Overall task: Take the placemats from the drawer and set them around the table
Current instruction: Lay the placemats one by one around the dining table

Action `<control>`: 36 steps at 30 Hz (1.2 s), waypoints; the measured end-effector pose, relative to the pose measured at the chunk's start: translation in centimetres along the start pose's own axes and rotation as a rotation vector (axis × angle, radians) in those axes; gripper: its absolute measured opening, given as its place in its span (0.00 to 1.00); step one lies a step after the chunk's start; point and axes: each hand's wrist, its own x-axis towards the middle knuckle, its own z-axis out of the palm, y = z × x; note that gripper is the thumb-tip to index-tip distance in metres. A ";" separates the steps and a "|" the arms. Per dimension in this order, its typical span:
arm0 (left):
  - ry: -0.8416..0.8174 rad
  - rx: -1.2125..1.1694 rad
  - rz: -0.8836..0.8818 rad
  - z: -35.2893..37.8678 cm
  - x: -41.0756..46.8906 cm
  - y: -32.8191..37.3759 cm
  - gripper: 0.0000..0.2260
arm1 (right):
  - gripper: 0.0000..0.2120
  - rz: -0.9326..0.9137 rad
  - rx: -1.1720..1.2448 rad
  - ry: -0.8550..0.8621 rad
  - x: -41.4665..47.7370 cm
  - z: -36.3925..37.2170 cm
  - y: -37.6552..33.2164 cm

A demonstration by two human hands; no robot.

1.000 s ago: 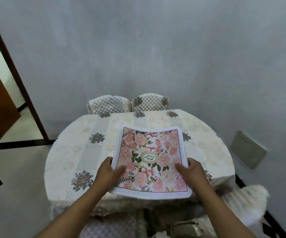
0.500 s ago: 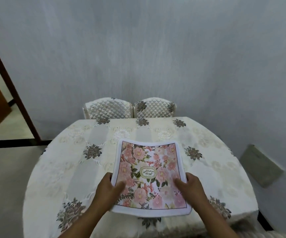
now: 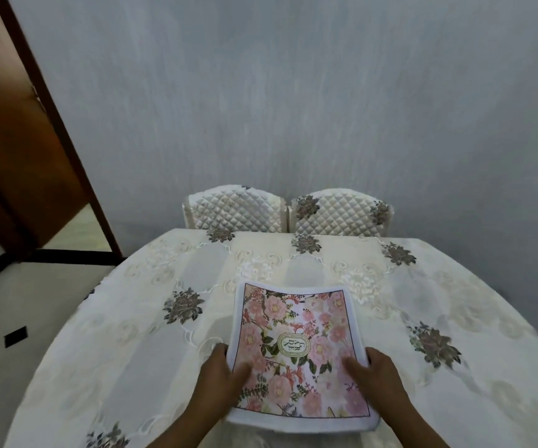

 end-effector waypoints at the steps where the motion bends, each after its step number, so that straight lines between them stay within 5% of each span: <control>1: 0.005 0.018 0.010 0.7 1.3 0.2 0.11 | 0.14 -0.009 0.007 0.000 1.7 0.2 0.2; 8: 0.035 0.171 0.041 7.1 10.3 0.6 0.12 | 0.12 -0.028 0.005 0.020 11.9 1.0 3.3; 14: 0.186 0.569 0.034 12.8 10.8 -3.0 0.21 | 0.25 -0.096 -0.348 0.214 13.1 4.5 7.4; 24: 0.318 0.546 0.097 13.3 10.9 -1.6 0.17 | 0.22 -0.068 -0.202 0.284 13.2 4.2 6.4; 31: 0.291 0.120 0.057 9.9 9.1 0.8 0.09 | 0.06 -0.142 0.017 0.180 11.3 3.4 2.5; 36: 0.336 0.036 0.002 3.4 3.4 -0.8 0.08 | 0.09 -0.214 0.082 0.151 5.5 3.6 -1.4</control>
